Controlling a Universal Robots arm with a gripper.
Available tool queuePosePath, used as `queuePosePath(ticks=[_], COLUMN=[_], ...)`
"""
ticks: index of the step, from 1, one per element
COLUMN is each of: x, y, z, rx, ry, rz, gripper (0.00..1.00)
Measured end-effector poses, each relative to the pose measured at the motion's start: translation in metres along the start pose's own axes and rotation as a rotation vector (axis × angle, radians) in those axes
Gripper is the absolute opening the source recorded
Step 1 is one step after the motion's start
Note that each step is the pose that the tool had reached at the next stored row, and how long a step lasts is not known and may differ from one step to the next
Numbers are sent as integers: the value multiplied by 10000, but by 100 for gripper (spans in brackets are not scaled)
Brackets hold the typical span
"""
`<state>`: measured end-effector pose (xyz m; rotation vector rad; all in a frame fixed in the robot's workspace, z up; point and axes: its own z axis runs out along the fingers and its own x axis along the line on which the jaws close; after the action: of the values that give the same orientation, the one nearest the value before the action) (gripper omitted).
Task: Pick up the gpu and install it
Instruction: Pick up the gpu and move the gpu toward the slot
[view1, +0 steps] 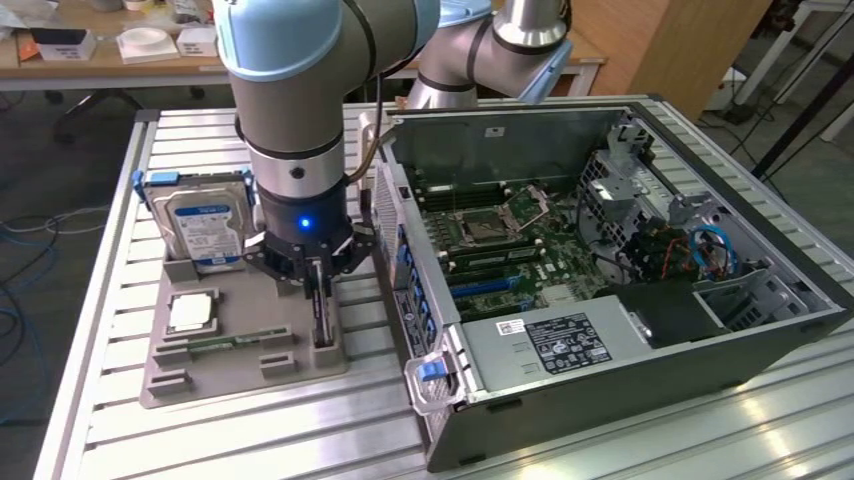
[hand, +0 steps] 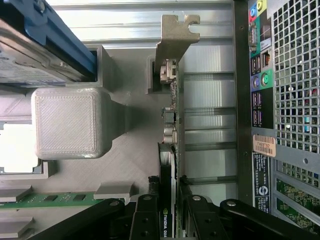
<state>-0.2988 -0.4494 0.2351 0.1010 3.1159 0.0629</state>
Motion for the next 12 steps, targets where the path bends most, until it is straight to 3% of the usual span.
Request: queuePosePath(ticks=[12], x=[0], y=[0], z=[0], rx=[0], ry=[0], rz=[0], gripper=[26])
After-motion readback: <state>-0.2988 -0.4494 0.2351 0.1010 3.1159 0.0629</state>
